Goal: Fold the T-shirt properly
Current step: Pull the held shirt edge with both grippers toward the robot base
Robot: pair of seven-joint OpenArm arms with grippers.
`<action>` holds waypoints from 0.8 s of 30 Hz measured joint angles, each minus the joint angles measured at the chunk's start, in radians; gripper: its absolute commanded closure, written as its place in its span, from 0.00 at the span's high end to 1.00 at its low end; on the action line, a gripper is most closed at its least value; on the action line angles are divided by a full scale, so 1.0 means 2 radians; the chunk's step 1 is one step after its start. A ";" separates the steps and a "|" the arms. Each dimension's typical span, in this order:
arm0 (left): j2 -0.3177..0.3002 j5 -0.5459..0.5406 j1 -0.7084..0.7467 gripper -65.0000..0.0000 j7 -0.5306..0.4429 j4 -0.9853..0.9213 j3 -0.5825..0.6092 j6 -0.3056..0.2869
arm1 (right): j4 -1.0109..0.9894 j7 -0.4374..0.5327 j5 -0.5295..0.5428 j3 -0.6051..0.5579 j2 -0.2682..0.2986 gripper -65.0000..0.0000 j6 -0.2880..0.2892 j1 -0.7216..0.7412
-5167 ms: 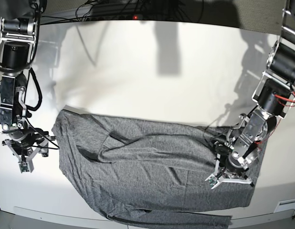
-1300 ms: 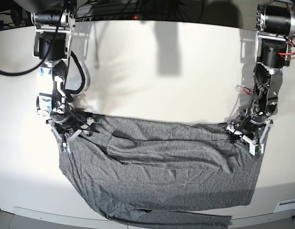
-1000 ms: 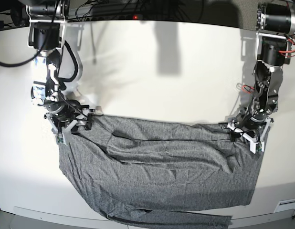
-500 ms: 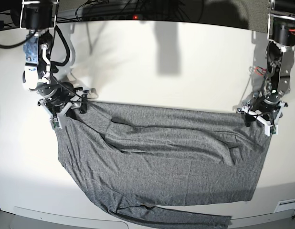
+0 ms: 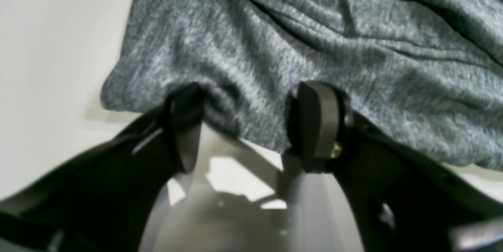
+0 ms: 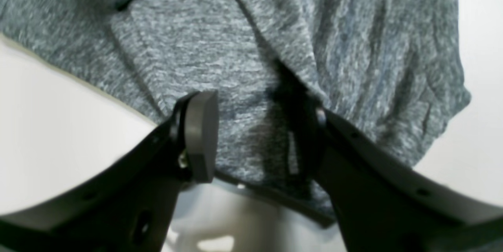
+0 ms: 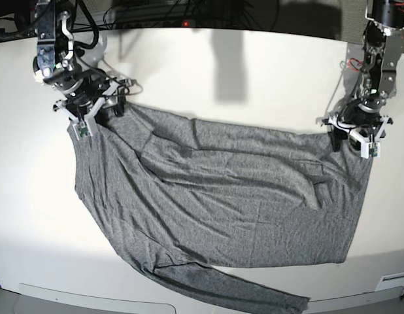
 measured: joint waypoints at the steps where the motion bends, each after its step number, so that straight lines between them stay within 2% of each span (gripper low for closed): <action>1: -0.005 -0.002 0.008 0.56 -0.003 0.004 0.000 -0.002 | 0.006 0.000 0.000 0.000 0.000 0.47 0.000 -0.007; 4: -0.016 -0.005 0.035 0.56 -0.011 0.023 -0.001 0.002 | 0.023 0.000 0.000 0.000 0.000 0.47 0.000 -0.029; 9: -0.027 0.002 0.085 0.56 0.003 0.076 -0.003 0.009 | 0.054 -0.016 -0.002 0.000 0.000 0.47 0.000 -0.058; 12: -0.028 0.008 0.117 0.56 0.018 0.113 -0.003 0.032 | 0.070 -0.029 -0.002 0.007 0.000 0.47 0.000 -0.073; 20: -0.026 0.078 0.199 0.56 0.016 0.181 -0.001 0.074 | 0.097 -0.034 -0.001 0.056 0.000 0.47 0.001 -0.130; 24: -0.012 0.106 0.219 0.56 0.009 0.192 -0.001 0.092 | 0.116 -0.040 -0.001 0.076 0.000 0.47 0.000 -0.161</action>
